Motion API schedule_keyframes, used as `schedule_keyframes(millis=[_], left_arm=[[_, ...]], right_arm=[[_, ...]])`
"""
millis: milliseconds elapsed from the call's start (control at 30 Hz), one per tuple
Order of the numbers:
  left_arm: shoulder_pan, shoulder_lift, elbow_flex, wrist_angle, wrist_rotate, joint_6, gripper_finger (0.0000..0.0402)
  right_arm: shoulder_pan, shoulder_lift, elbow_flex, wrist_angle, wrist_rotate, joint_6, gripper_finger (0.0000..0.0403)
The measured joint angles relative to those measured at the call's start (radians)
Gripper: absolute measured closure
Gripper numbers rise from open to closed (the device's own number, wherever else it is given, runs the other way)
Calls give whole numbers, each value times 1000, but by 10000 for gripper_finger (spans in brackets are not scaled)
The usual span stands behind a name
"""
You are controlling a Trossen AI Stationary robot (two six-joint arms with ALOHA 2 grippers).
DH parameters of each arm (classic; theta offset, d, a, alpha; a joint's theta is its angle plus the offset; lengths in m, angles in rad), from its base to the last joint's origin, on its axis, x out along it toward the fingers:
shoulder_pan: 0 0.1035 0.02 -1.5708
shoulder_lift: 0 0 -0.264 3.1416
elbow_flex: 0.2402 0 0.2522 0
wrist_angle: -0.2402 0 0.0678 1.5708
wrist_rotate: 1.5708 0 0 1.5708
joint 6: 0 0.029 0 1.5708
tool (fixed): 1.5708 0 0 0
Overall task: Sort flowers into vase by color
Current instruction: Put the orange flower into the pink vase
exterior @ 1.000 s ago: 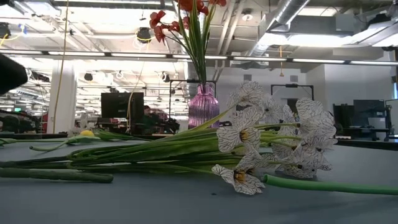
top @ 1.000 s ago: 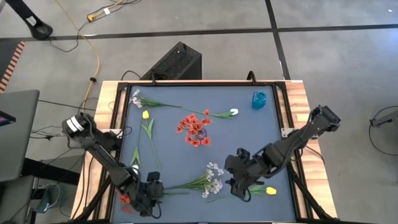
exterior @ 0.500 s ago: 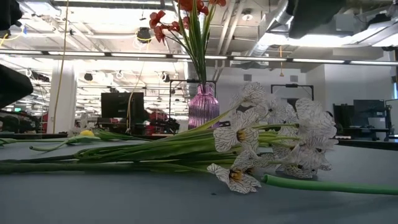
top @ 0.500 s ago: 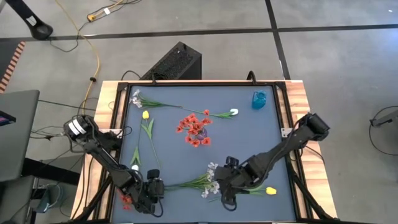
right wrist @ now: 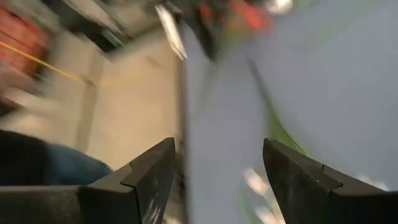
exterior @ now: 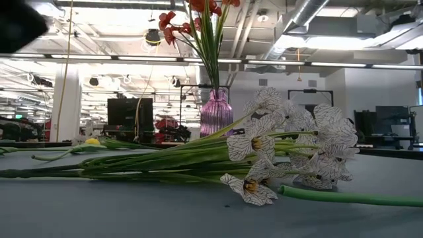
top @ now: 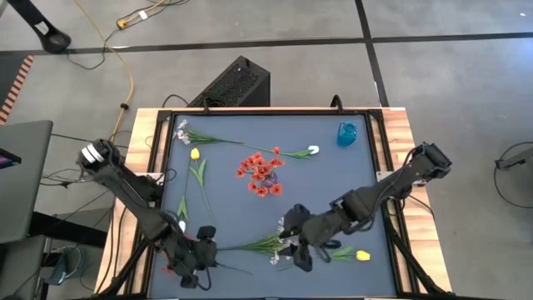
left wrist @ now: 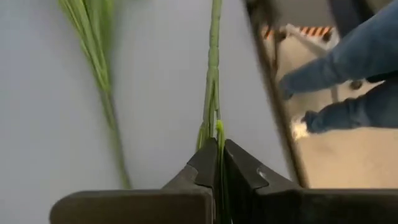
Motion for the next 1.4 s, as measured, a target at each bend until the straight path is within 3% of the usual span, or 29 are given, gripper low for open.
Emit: schedule_keyframes(millis=[167,333,433,500,667,867,1100,1400], left_arm=[[64,-142,39,-28,-11,69,401],[140,-259,40,-25,48,-50,401],[170,-304,40,-40,113,-159,401],[183,-321,40,-39,152,-256,401],[206,-300,40,-48,270,-441,401],[240,-223,40,-82,324,-586,401],[294,-134,40,-71,345,-580,401],[309,-115,40,-38,337,-523,401]], right_arm=[[-35,-7,1,217,-92,7,132],[-32,4,0,329,-141,-334,133],[-21,4,7,416,-142,-435,132],[-10,4,40,406,-123,-497,133],[9,60,142,199,46,-623,133],[-8,160,272,24,84,-618,133],[-56,260,304,-77,50,-438,133],[-69,368,306,-161,-14,-307,133]])
